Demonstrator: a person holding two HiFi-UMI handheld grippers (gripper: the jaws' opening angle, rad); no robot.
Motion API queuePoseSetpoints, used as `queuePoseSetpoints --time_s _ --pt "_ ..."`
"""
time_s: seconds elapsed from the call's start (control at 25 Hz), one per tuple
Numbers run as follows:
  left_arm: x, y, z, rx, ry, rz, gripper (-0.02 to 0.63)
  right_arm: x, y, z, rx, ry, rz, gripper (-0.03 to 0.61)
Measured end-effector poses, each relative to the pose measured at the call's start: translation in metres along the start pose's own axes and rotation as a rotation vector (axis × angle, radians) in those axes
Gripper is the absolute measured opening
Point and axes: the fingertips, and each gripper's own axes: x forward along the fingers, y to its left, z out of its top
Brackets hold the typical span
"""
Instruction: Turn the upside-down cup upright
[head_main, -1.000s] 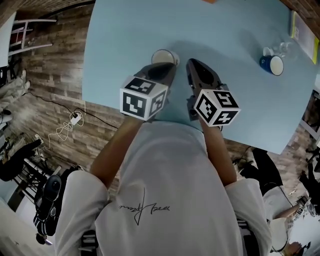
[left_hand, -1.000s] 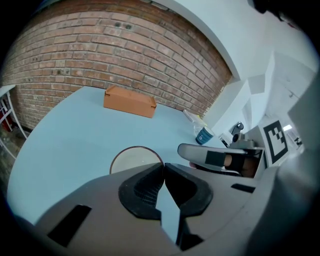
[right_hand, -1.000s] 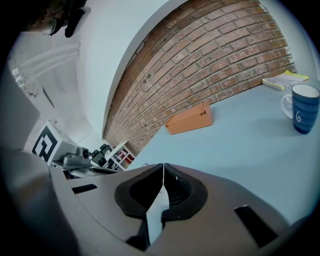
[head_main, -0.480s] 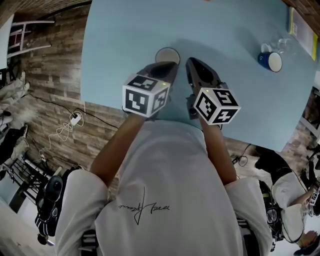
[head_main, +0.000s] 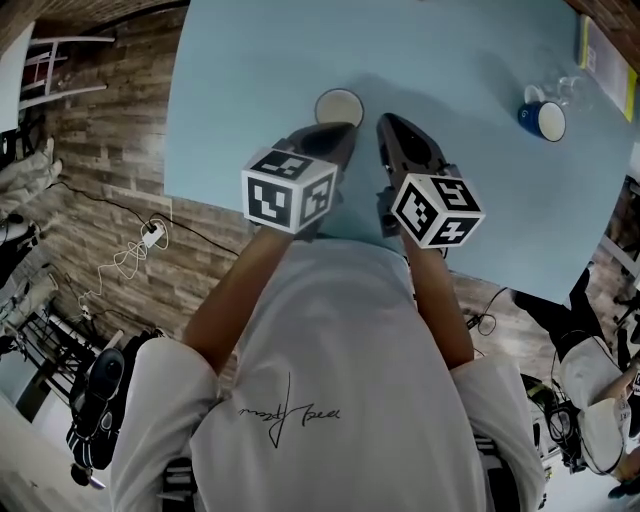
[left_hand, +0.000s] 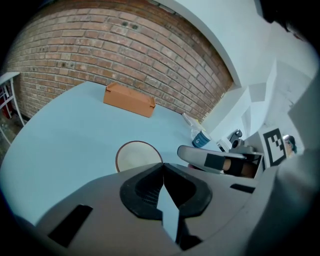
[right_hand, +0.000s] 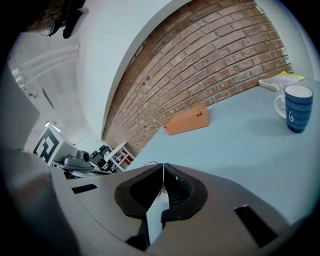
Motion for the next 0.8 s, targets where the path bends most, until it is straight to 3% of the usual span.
queuePoseSetpoints --time_s 0.2,0.44,0.8 --pt "-0.01 -0.006 0.003 -0.001 -0.043 -0.029 0.012 -0.007 0.005 0.0 -0.012 -0.016 -0.014 0.021" --pt "-0.041 -0.006 0.015 -0.016 -0.204 -0.033 0.011 -0.025 0.02 -0.004 -0.038 -0.049 -0.023 0.021" --pt "-0.078 -0.006 0.015 -0.035 -0.291 -0.017 0.011 -0.05 0.046 -0.004 -0.105 -0.091 -0.039 0.021"
